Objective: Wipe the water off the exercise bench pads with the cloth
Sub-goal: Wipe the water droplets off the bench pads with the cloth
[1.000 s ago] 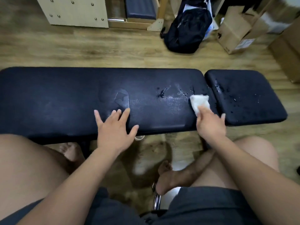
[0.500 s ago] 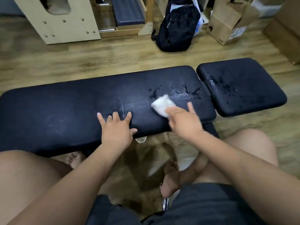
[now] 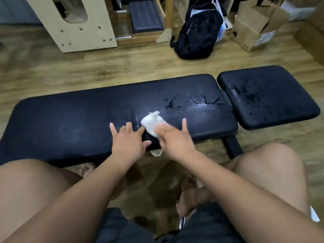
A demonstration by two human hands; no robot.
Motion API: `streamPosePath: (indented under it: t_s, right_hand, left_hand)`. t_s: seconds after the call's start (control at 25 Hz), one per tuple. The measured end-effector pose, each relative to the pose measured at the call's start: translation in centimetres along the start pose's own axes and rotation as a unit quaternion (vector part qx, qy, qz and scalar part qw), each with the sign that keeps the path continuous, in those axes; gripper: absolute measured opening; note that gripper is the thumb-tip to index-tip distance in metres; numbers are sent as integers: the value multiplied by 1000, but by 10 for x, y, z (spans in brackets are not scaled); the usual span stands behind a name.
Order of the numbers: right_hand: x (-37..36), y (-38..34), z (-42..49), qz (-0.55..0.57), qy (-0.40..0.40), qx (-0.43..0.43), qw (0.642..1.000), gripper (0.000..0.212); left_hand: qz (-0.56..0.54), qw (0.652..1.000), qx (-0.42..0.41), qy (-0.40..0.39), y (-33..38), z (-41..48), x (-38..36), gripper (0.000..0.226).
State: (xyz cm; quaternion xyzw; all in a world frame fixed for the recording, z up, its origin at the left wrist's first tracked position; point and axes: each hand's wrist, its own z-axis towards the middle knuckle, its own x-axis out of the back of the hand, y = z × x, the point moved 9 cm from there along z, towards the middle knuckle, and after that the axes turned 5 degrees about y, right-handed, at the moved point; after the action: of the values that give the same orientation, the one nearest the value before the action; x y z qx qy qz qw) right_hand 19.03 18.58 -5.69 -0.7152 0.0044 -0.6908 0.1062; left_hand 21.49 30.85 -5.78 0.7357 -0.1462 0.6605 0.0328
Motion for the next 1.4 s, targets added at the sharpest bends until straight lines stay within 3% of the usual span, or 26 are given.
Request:
streamPosePath:
  t_s: [0.08, 0.12, 0.2, 0.24, 0.36, 0.48, 0.56, 0.64, 0.72, 0.8, 0.84, 0.92, 1.08, 1.2, 1.28, 1.4]
  right_hand:
    - [12, 77, -14, -24, 34, -83, 996, 37]
    - [19, 130, -24, -27, 36, -171, 984, 36]
    - [37, 200, -45, 19, 35, -327, 944, 37]
    - [39, 208, -50, 30, 34, -365, 930, 37]
    - [20, 141, -31, -16, 19, -303, 953, 42]
    - [-2, 12, -5, -10, 5, -108, 994, 52]
    - [-5, -22, 5, 15, -24, -20, 999, 51]
    - [8, 17, 0, -16, -4, -38, 999, 45]
    - [23, 104, -21, -45, 29, -179, 982, 38]
    - [39, 181, -51, -8, 63, -342, 938, 33]
    - [37, 192, -58, 14, 70, -376, 924, 31]
    - [27, 160, -51, 3, 81, -355, 931, 29]
    - [-3, 6, -28, -13, 69, -143, 987, 44]
    - [3, 5, -20, -70, 8, 3, 998, 60]
    - [10, 68, -22, -104, -19, -29, 994, 56]
    - [23, 130, -36, -101, 5, -160, 982, 64]
  left_hand:
    - [23, 999, -20, -27, 0, 5, 2, 67]
    - [29, 998, -38, -49, 0, 9, 3, 69]
    - [53, 991, -87, -88, -1, 18, 5, 74]
    - [67, 987, -110, -100, -2, 22, 6, 75]
    - [108, 980, -143, -89, -1, 31, 9, 75]
    - [131, 977, -133, -102, 0, 34, 8, 70]
    - [120, 981, -114, -105, -2, 30, 8, 62]
    - [120, 983, -97, -98, -4, 24, 4, 69]
    - [101, 988, -87, -84, -5, 19, -2, 75]
    - [81, 991, -75, -72, -8, 16, -5, 76]
    - [78, 992, -70, -69, -10, 14, -7, 75]
    - [76, 993, -67, -58, -11, 13, -7, 75]
    - [58, 995, -66, -38, -8, 8, -4, 70]
    - [22, 999, -49, -3, -11, -8, -11, 61]
    - [-5, 999, -35, 26, -15, -18, -21, 57]
    - [-21, 999, -29, 35, -17, -20, -27, 56]
